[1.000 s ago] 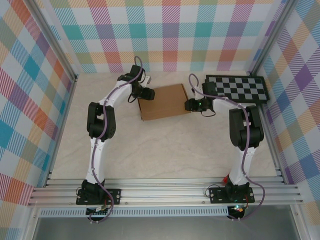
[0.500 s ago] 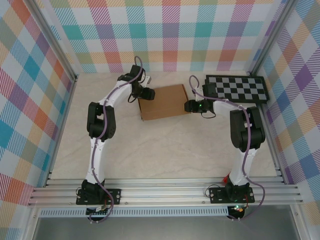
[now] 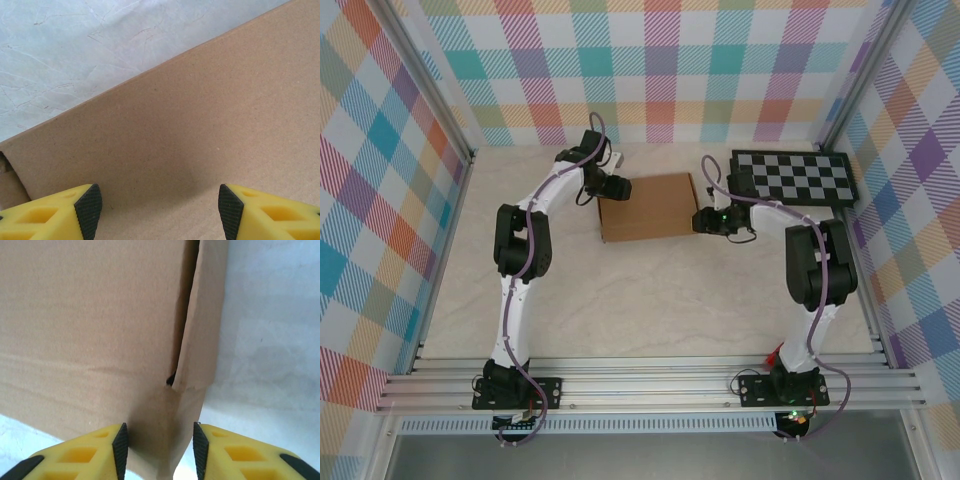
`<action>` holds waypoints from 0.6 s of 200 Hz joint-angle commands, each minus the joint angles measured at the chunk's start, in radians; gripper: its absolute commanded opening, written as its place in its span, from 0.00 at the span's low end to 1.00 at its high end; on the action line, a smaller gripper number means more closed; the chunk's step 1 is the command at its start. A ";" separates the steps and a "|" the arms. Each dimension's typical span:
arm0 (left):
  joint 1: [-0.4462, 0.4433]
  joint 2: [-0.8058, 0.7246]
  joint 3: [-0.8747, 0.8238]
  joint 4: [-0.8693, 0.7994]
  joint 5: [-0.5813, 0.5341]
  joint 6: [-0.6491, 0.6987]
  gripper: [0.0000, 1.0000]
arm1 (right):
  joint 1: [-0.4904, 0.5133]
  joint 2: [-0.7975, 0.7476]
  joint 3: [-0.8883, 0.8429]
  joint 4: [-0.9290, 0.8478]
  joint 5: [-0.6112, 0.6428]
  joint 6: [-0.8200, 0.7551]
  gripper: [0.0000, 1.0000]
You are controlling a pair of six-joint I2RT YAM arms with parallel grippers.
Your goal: Fold the paper box
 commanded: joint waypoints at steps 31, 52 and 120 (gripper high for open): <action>0.005 0.036 -0.010 -0.082 0.028 -0.003 0.67 | -0.006 -0.011 -0.017 -0.035 -0.029 0.011 0.27; 0.005 0.042 -0.005 -0.087 0.033 -0.003 0.67 | -0.005 0.018 0.005 -0.046 -0.005 0.016 0.23; 0.005 0.060 -0.001 -0.088 0.068 0.001 0.66 | 0.007 0.117 0.033 -0.046 0.127 0.173 0.17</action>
